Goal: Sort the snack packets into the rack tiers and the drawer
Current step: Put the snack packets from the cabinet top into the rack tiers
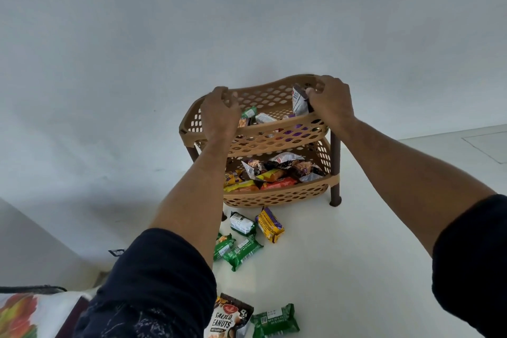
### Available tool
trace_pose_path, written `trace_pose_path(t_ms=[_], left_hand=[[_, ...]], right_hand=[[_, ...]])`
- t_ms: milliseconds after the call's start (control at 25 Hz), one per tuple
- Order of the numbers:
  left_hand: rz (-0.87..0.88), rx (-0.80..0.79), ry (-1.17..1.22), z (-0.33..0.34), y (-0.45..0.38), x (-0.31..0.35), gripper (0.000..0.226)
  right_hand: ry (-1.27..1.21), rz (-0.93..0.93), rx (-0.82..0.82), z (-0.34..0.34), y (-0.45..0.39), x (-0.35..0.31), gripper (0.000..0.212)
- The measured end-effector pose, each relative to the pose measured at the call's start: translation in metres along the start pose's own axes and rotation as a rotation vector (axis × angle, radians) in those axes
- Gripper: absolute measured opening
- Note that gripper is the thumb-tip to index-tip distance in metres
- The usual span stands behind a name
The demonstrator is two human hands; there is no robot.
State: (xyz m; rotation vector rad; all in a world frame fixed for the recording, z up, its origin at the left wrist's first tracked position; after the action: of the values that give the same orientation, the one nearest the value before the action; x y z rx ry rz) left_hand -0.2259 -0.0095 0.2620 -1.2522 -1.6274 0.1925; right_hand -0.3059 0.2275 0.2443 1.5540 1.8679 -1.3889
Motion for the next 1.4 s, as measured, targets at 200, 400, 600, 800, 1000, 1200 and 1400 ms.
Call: trace_pose_path(t_ms=[200,400,600,800,1000,1200,1400], left_hand=[[0.125,0.197,0.06,-0.016,0.035,-0.004,0.019],[0.105,0.135,-0.006,-0.028,0.093,-0.039,0.012],[-0.065,-0.41,-0.213,-0.038,0.168,-0.106,0.024],[-0.093,-1.003,-0.586,-0.055,0.231,-0.149,0.066],[0.026,-1.16,-0.886,-0.072,0.272,-0.145,0.102],[-0.066,-1.31,-0.849,-0.078,0.295,-0.14,0.096],[-0.139,-1.367,-0.842,-0.074,0.306,-0.141,0.086]], right_hand=[[-0.243,-0.31,0.233,-0.004,0.038,-0.001,0.016],[-0.277,-0.557,0.114,0.012,0.087,0.012,0.012],[-0.106,-0.634,-0.306,0.05,0.157,0.039,0.011],[0.041,-0.576,-0.824,0.086,0.226,0.056,0.036],[0.429,-0.364,-1.451,0.105,0.274,0.079,0.096],[0.514,-0.476,-1.491,0.106,0.299,0.076,0.104],[0.5,-0.57,-1.467,0.107,0.308,0.071,0.077]])
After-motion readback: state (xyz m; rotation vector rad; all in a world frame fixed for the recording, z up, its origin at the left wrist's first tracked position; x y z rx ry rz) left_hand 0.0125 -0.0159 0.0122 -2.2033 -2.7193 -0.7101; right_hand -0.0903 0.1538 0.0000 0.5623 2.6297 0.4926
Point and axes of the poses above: each hand's wrist, its own y-axis away from the middle knuckle, its own z-axis out of the palm, x = y × z, the point moved 2 cm from there along -y, towards the middle knuckle, and after that the axes turned 3 degrees about z, right-handed, at the moved point
